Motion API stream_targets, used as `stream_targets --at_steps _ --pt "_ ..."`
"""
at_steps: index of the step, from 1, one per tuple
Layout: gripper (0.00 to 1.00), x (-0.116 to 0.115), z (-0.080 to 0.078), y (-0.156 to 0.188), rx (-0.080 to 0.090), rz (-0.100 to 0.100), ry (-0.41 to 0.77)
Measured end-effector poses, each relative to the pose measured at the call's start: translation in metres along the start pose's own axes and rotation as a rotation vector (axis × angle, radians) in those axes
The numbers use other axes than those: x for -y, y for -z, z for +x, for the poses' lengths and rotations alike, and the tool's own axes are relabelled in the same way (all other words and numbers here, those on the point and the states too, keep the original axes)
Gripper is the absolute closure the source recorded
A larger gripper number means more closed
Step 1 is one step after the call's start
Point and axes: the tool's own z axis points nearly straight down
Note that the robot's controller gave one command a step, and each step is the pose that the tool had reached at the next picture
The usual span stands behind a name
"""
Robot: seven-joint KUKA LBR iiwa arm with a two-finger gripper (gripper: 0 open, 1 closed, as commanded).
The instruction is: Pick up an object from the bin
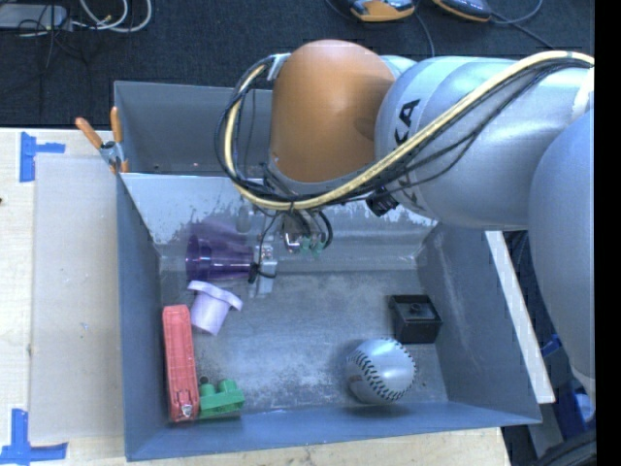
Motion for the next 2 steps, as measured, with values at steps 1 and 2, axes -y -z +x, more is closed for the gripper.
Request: stream_targets --at_steps 1,2 --pt "0.00 0.001 -0.001 0.005 0.008 -0.001 -0.003" --pt "0.00 0.006 -0.007 -0.039 0.013 -0.003 -0.020"
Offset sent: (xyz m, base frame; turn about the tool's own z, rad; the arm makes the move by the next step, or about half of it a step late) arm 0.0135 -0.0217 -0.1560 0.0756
